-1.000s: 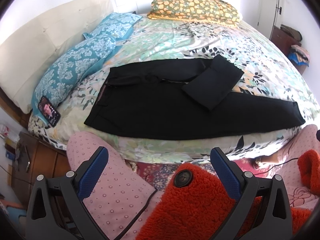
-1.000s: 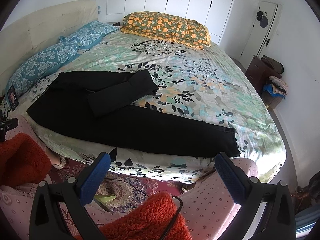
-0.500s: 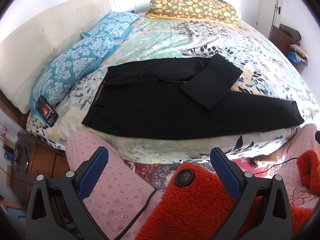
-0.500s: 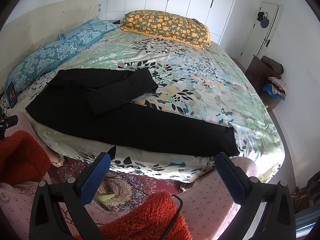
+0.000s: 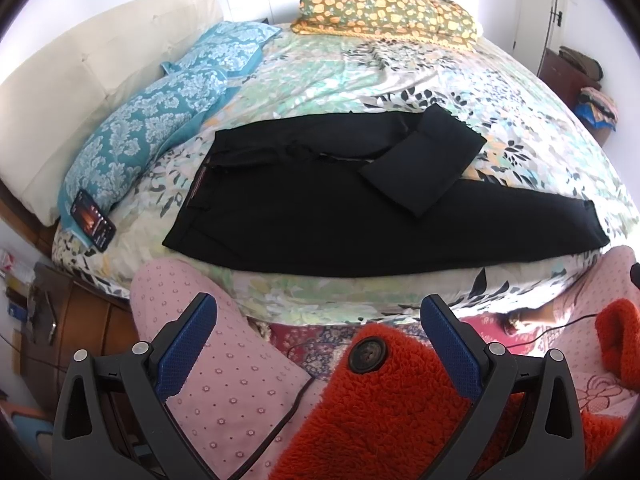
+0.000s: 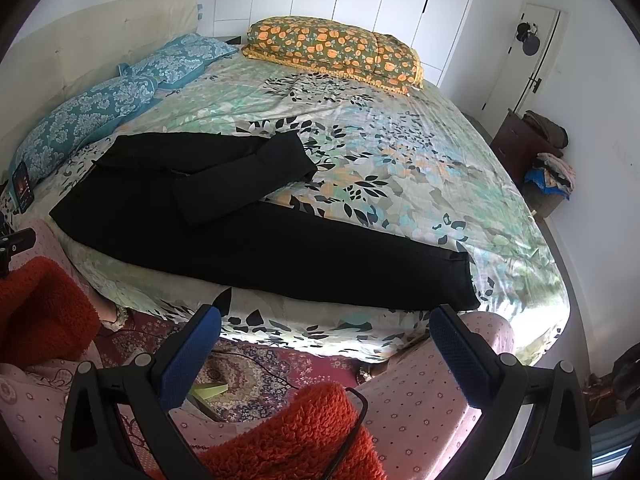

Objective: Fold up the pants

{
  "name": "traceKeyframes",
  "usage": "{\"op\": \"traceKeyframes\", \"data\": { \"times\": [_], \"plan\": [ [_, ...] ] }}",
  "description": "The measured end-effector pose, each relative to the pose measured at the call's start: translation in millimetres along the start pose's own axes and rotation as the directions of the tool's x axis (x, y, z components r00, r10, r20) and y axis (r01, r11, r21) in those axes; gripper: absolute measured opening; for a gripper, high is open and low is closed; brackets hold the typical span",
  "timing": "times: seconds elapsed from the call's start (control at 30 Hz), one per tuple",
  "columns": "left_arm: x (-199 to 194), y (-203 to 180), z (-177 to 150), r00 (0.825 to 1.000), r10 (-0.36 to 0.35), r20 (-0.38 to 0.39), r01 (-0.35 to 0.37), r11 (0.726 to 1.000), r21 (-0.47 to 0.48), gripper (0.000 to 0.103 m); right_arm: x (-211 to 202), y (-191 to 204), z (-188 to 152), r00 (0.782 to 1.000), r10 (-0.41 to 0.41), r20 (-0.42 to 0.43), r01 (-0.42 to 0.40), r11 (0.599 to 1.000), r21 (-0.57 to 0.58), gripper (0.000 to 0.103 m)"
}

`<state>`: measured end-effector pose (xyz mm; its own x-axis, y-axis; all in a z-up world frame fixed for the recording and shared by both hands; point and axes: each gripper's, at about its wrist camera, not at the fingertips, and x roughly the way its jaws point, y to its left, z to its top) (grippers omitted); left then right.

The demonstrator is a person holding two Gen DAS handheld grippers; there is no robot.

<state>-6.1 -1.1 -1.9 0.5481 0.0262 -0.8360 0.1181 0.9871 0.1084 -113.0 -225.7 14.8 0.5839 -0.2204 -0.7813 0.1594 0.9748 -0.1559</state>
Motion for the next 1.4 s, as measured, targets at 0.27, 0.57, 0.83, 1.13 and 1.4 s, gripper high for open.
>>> {"op": "traceKeyframes", "data": {
  "times": [0.27,0.57,0.83,1.13,1.4],
  "plan": [
    [2,1,-1,1.0,0.0,-0.004,0.0,1.0,-0.001,0.102,3,0,-2,1.0,0.0,-0.006,0.0,1.0,-0.001,0.103],
    [4,1,-1,1.0,-0.003,-0.01,0.003,1.0,0.002,0.102,4,1,-2,1.0,-0.002,-0.014,0.001,1.0,-0.002,0.103],
    [6,-3,0,1.0,-0.003,-0.02,0.003,1.0,0.005,0.102,6,1,-2,1.0,0.001,-0.023,-0.001,1.0,0.001,0.103],
    [9,-3,0,1.0,0.003,-0.029,-0.002,1.0,0.004,0.102,12,6,-2,0.999,0.023,-0.045,-0.024,0.999,-0.025,0.103],
    [14,-2,3,0.999,-0.021,-0.034,0.022,1.0,0.004,0.102,14,11,0,0.998,0.05,-0.047,-0.052,0.997,-0.055,0.103]
  ]
}}
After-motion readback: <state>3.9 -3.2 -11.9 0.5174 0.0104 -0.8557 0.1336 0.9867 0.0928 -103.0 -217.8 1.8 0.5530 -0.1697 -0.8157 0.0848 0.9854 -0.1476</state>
